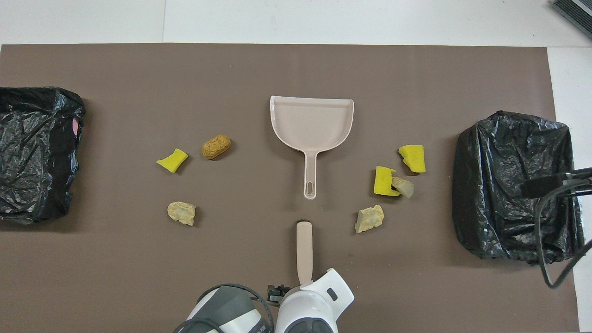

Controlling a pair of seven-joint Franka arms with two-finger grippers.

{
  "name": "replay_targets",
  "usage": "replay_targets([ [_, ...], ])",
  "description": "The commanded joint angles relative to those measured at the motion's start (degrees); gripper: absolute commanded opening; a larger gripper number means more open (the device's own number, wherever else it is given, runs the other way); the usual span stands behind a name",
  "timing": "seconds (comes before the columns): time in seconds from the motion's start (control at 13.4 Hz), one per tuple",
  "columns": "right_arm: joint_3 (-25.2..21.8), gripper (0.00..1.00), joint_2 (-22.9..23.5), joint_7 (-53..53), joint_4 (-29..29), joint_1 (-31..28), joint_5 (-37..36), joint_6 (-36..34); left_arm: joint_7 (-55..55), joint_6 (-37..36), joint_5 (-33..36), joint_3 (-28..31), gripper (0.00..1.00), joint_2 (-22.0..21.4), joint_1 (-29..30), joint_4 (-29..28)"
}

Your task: Sweep and dump trash in bin

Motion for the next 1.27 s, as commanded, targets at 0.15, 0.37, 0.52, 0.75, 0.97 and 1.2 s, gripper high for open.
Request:
replay_targets([
  [0.15,0.02,1.00,-1.54,-1.69,-1.60,-0.69,0.68,-0.22,-1.16,3.18,-0.60,-2.61,1.00,1.38,0.11,-3.19],
  [0.37,-0.33,1.00,-1.97,-1.69,-2.39,-0.78,0.59,-0.13,-2.21,3.36,-0.60,-2.96,0.98,2.60,0.02,-3.55],
  [0.52,-0.33,1.00,-1.80,-2.13,-3.00,-0.78,0.59,0.40,-3.18,3.36,-0.60,-2.96,0.93,3.22,-0.24,-3.56],
  [0.75,0.28,1.00,-1.36,-0.13,-3.53,0.89,0.68,2.94,-3.10,2.66,-0.60,-2.96,0.82,3.22,-0.16,-3.47],
  [0.97,0.72,1.00,3.11,11.38,-1.96,4.39,4.97,4.78,-3.10,2.48,-0.60,-2.96,0.49,3.31,-0.16,-3.47],
  [1.2,0.72,1.00,9.25,16.14,2.08,8.09,6.99,5.32,-2.39,2.13,-0.42,-2.88,0.17,3.22,-0.16,-3.38],
])
